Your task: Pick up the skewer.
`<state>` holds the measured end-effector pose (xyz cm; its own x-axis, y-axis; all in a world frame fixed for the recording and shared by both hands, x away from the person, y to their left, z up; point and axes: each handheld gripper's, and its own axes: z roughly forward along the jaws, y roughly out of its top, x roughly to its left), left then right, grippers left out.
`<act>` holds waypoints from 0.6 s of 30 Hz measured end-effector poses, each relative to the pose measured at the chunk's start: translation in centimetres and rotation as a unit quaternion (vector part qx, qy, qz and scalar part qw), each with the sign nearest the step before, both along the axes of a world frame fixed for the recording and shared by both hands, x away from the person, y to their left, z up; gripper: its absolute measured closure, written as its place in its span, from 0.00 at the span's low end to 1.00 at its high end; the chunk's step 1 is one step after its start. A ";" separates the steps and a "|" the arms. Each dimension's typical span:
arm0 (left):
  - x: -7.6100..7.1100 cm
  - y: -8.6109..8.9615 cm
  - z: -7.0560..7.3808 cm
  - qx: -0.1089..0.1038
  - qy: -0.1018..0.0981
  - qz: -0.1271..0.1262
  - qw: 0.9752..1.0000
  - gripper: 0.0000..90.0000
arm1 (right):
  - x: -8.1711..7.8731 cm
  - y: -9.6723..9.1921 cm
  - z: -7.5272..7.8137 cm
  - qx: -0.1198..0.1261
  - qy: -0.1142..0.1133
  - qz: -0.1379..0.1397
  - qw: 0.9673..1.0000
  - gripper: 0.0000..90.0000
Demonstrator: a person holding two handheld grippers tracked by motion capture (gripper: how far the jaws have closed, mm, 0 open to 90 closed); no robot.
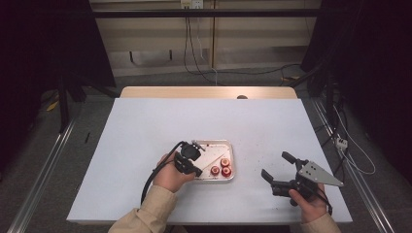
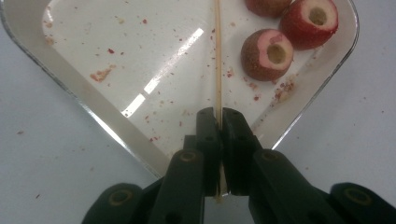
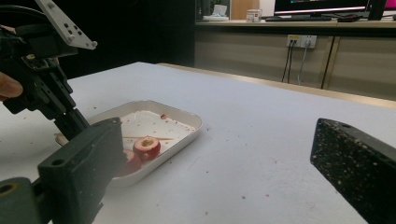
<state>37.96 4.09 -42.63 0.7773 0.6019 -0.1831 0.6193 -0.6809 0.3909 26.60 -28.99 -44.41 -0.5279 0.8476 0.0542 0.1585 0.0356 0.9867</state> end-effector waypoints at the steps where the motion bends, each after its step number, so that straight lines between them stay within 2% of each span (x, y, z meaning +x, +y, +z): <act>1: 0.0 0.0 -0.1 0.001 0.001 0.003 1.000 0.98 | 0.0 0.0 0.0 0.001 0.001 0.000 1.000 0.02; 5: 0.0 0.1 0.1 -0.007 0.002 0.015 1.000 0.99 | 0.0 0.0 0.0 0.001 0.002 0.000 1.000 0.02; 6: 0.0 0.2 0.1 -0.019 0.003 0.019 1.000 0.99 | 0.0 0.0 -0.1 0.002 0.004 0.000 1.000 0.02; 10: -0.5 1.4 0.7 -0.059 -0.013 0.031 0.998 0.99 | 0.3 0.2 -0.1 -0.006 0.016 0.006 1.000 0.02; 13: -1.1 2.3 0.8 -0.092 -0.024 0.042 0.995 0.99 | 0.9 0.7 0.1 -0.007 0.032 0.011 0.999 0.02; 15: -1.5 2.9 0.7 -0.119 -0.023 0.050 0.991 0.99 | 1.3 1.1 0.2 0.000 0.041 0.015 0.999 0.02; 18: -2.1 3.7 0.4 -0.139 -0.033 0.056 0.988 0.99 | 1.9 1.7 0.3 -0.005 0.055 0.022 0.998 0.02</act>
<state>35.87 7.77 -42.20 0.7251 0.6180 -0.3038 0.6508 -0.4708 0.5957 28.48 -27.33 -44.11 -0.5559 0.8245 0.1053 0.2640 0.0549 0.9630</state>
